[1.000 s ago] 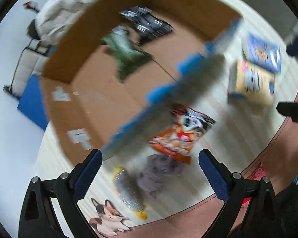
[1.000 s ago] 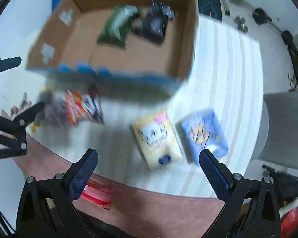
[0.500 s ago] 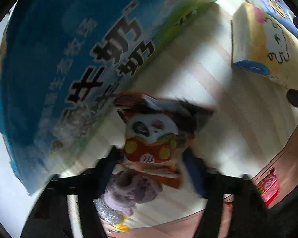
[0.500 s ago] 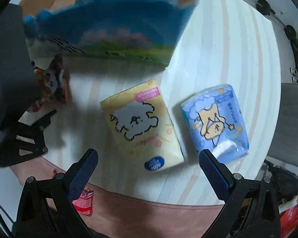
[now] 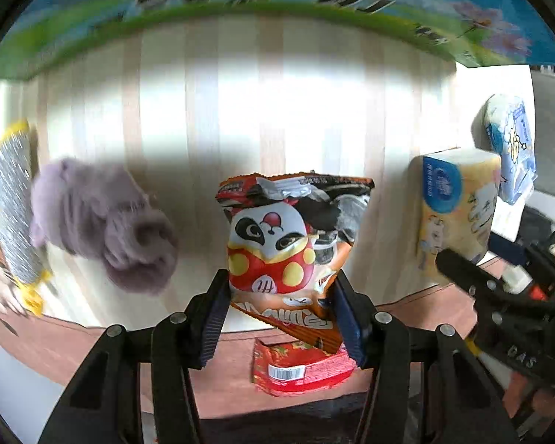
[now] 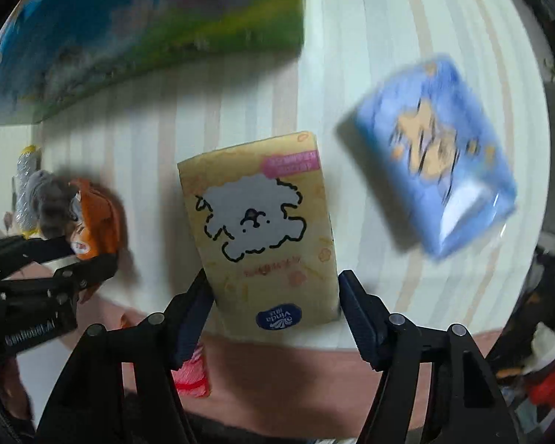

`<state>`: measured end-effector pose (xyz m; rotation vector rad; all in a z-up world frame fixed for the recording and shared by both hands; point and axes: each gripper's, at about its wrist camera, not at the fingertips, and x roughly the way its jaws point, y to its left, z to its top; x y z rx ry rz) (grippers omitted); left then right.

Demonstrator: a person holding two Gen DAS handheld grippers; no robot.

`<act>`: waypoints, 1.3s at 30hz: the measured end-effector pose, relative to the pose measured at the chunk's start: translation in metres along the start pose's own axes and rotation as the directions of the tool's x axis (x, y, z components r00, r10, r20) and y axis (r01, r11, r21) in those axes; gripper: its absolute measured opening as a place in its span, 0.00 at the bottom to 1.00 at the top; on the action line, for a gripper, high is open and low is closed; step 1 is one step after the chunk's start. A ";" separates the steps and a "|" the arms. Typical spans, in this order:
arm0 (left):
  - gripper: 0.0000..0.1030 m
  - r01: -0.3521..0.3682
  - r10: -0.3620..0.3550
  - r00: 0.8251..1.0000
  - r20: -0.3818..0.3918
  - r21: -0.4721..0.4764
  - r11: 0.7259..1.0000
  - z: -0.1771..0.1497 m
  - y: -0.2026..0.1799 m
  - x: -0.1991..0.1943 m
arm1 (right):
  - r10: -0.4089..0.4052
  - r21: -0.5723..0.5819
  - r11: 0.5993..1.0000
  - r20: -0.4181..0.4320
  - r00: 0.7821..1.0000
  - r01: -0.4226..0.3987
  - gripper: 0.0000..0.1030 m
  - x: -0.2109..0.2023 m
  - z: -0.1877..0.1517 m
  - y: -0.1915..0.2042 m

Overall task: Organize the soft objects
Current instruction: 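Grasp the orange panda bag with the left tool while the right tool grasps the yellow tissue pack, then carry the panda bag and yellow tissue pack into the box and release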

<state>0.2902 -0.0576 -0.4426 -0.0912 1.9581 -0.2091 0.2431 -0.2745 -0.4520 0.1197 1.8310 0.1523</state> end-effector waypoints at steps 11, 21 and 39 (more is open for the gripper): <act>0.45 -0.064 0.065 0.995 0.078 -0.011 0.998 -0.009 -0.011 0.025 | 0.006 0.101 0.995 0.073 0.997 -0.013 0.69 -0.002 -0.001 -0.021; 0.41 -0.037 0.025 0.963 0.269 0.039 0.999 -0.075 -0.032 -0.051 | 0.107 0.079 0.989 0.177 0.978 -0.123 0.63 -0.068 -0.060 -0.009; 0.42 -0.138 0.104 0.880 0.464 0.040 0.990 0.040 -0.011 -0.253 | 0.067 0.018 0.996 0.473 0.878 -0.086 0.63 -0.238 0.058 0.063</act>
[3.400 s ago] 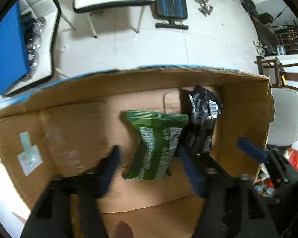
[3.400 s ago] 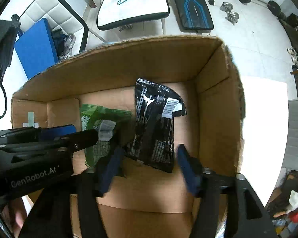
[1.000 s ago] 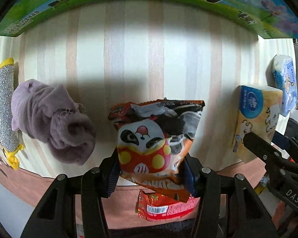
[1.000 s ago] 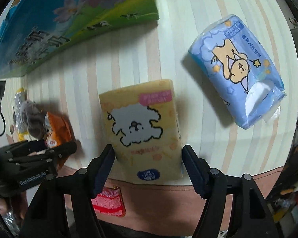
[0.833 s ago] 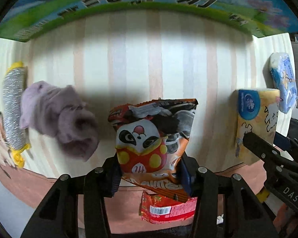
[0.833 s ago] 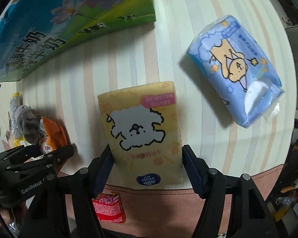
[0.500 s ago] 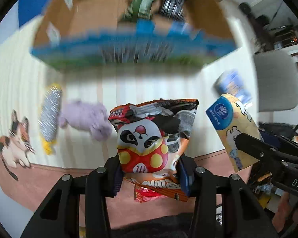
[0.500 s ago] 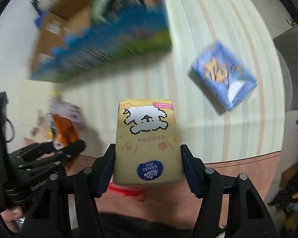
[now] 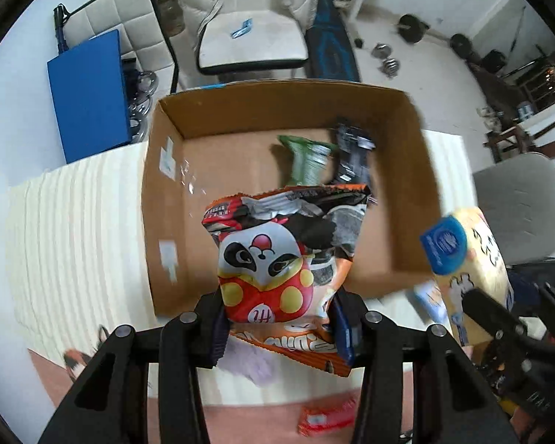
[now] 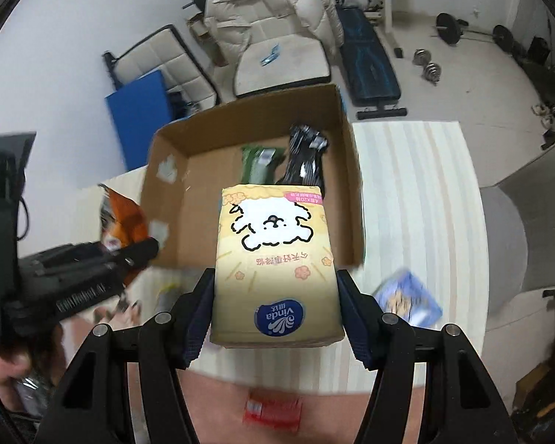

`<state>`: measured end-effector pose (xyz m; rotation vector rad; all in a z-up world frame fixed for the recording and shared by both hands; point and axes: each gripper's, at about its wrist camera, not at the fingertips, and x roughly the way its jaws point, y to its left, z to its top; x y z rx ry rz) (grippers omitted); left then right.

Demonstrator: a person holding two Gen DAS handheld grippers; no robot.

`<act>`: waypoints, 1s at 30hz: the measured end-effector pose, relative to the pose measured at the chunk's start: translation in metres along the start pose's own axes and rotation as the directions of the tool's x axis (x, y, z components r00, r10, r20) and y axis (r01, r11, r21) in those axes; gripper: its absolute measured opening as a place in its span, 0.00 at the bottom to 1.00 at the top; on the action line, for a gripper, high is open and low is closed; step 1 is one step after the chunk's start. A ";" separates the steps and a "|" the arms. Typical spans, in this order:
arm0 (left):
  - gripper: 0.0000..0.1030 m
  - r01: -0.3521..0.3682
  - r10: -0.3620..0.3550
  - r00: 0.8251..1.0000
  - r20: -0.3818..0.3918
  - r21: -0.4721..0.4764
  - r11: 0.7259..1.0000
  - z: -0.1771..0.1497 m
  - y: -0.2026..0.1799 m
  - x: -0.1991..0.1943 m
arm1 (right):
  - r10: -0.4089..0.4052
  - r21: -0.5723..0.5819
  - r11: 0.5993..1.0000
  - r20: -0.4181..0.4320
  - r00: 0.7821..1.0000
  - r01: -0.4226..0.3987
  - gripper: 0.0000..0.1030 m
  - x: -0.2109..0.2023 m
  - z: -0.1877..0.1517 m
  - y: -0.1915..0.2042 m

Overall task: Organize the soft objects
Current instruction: 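Carry the panda bag and yellow tissue pack into the box and release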

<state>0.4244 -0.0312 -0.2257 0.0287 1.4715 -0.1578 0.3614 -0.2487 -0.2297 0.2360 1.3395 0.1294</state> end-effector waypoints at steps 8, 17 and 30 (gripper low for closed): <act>0.42 -0.077 0.079 0.988 -0.131 0.019 0.997 0.069 0.026 0.095 | -0.133 -0.018 0.991 -0.101 0.986 0.131 0.63 0.115 0.025 0.004; 0.42 -0.102 0.110 0.974 -0.198 0.051 0.993 0.105 0.030 0.151 | -0.202 -0.041 0.979 -0.138 0.970 0.198 0.63 0.162 0.028 0.008; 0.83 -0.073 0.080 0.983 -0.167 0.046 0.996 0.116 0.029 0.124 | -0.178 0.002 0.983 -0.180 0.967 0.181 0.85 0.155 0.037 0.012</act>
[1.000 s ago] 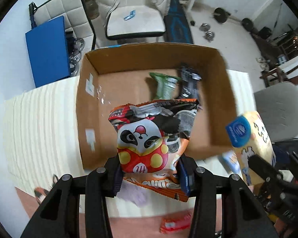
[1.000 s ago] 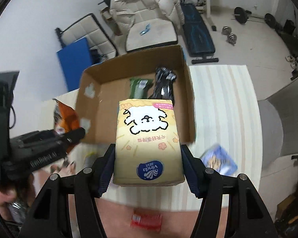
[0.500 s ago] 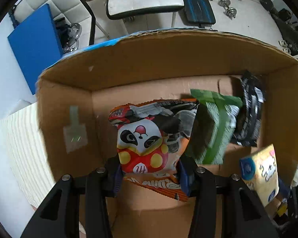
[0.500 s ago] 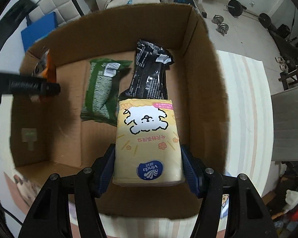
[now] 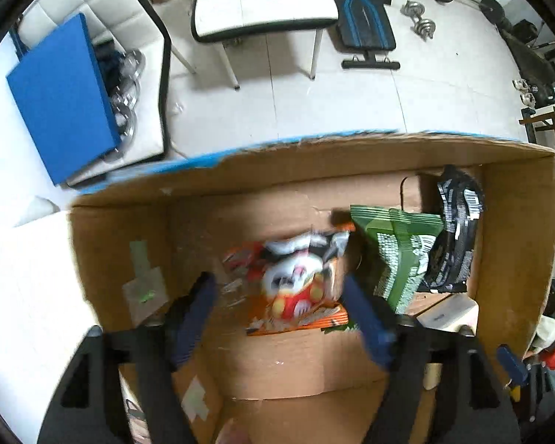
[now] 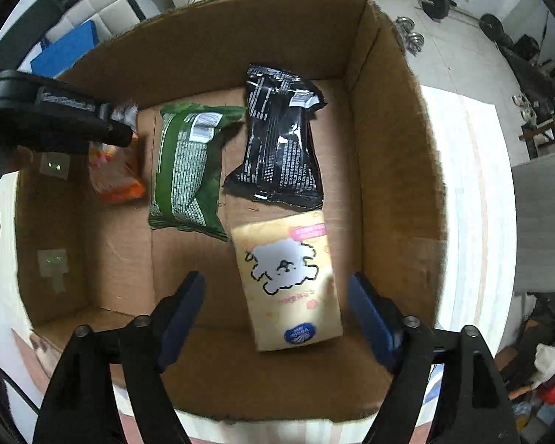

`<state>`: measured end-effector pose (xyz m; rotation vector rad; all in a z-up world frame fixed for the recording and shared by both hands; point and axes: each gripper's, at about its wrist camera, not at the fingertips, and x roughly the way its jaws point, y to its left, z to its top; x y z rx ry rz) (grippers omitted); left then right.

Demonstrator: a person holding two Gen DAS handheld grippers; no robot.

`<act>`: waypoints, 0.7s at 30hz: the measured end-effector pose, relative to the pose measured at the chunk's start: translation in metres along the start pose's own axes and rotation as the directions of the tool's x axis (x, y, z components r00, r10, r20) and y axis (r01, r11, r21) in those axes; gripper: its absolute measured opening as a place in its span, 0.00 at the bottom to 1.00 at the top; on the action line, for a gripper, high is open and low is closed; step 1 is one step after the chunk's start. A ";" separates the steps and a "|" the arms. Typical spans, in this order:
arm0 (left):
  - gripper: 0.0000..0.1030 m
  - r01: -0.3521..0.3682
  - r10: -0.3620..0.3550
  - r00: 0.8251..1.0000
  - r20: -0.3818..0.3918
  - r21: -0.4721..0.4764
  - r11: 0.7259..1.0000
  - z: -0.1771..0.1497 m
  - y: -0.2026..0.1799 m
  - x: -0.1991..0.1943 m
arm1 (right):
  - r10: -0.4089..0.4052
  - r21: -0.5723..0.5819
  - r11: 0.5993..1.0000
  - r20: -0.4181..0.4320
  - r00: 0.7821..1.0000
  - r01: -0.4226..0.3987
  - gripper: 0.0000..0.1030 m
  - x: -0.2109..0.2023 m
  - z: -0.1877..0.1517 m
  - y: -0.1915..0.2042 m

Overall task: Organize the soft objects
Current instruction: 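Carry the panda bag and yellow tissue pack into the box and release, then grasp the lavender plush with the left tool while the right tool grasps the blue tissue pack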

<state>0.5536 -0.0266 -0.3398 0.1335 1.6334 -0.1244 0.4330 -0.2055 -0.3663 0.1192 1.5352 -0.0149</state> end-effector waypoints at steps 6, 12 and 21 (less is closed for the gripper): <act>0.97 -0.005 0.006 0.997 0.081 -0.008 1.000 -0.029 0.000 -0.033 | 0.000 -0.001 1.000 0.019 1.000 0.000 1.00 -0.025 -0.002 0.001; 0.97 0.027 -0.023 0.987 0.157 -0.026 0.999 -0.073 -0.001 -0.060 | -0.017 -0.014 1.000 0.047 0.999 0.018 1.00 -0.045 -0.014 0.008; 0.97 0.005 0.006 0.972 0.236 -0.046 0.999 -0.136 0.003 -0.087 | -0.017 -0.020 1.000 0.095 0.995 0.019 1.00 -0.073 -0.038 0.000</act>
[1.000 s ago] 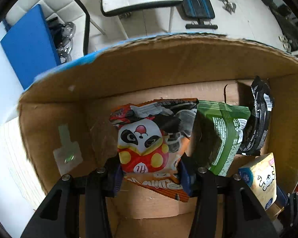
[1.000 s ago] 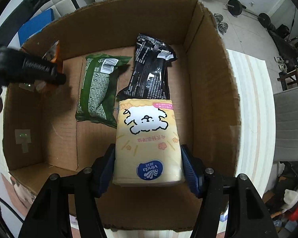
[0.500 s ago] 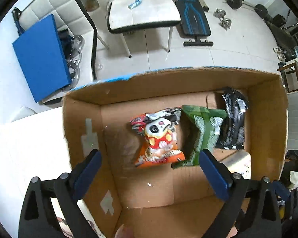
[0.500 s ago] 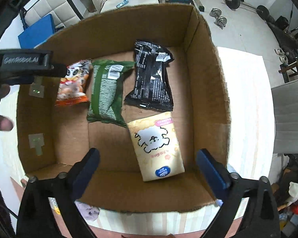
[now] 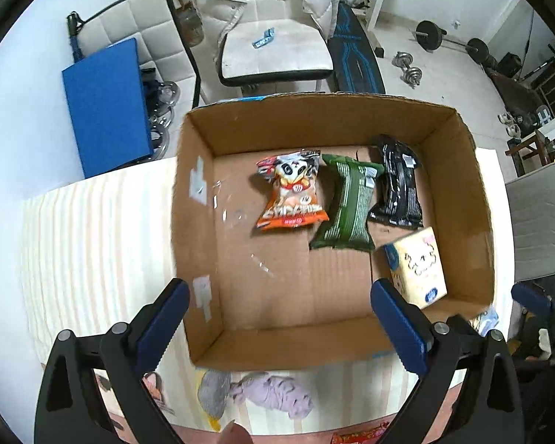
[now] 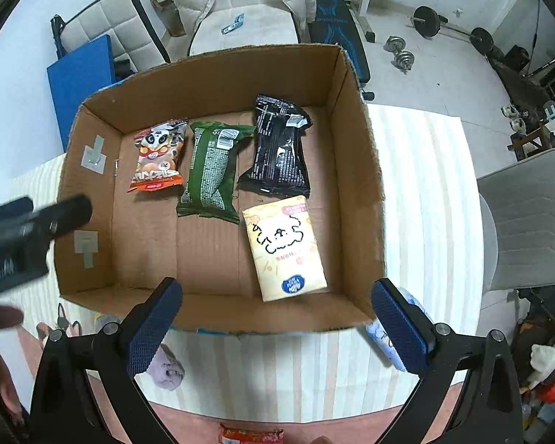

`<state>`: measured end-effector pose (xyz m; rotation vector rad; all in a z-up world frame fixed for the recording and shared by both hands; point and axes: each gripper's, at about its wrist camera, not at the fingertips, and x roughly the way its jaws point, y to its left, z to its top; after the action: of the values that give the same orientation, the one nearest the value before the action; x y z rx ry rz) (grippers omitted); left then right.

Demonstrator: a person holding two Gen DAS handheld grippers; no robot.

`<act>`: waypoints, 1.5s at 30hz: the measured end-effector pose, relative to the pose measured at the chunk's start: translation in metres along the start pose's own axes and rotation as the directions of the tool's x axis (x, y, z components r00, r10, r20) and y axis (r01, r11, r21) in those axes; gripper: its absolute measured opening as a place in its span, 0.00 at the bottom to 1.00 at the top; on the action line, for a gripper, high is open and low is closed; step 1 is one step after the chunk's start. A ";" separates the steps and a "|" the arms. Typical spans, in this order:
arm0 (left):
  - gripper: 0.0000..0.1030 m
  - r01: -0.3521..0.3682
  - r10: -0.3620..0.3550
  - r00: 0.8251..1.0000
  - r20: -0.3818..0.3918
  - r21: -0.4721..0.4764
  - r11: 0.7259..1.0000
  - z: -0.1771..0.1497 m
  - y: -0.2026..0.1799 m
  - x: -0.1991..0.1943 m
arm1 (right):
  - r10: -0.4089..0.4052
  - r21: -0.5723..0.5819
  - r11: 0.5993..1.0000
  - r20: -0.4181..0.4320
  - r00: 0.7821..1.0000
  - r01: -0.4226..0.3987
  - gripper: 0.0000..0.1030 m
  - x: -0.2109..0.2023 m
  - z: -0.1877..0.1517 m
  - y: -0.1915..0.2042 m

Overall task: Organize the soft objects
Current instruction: 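Grasp the lavender plush with the left tool while the right tool grasps the blue tissue pack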

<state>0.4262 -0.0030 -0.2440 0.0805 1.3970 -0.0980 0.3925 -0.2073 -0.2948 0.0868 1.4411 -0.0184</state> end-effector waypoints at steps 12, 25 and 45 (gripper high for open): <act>0.97 -0.002 0.010 0.988 0.157 -0.048 0.999 -0.064 -0.002 -0.071 | 0.012 -0.039 0.999 0.152 0.988 -0.006 1.00 -0.069 -0.044 0.005; 0.97 0.052 -0.014 0.991 0.131 -0.292 0.955 -0.127 0.016 -0.077 | 0.052 -0.150 0.988 0.126 0.991 -0.033 1.00 -0.094 -0.079 -0.028; 0.80 0.090 -0.299 0.945 -0.131 -0.776 0.624 -0.203 0.062 0.136 | -0.158 -0.267 0.961 -0.301 0.941 0.075 1.00 0.139 -0.083 -0.118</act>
<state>0.2576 0.0794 -0.4132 -0.8119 1.5948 0.3479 0.3205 -0.3131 -0.4488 -0.2162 1.7606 0.0853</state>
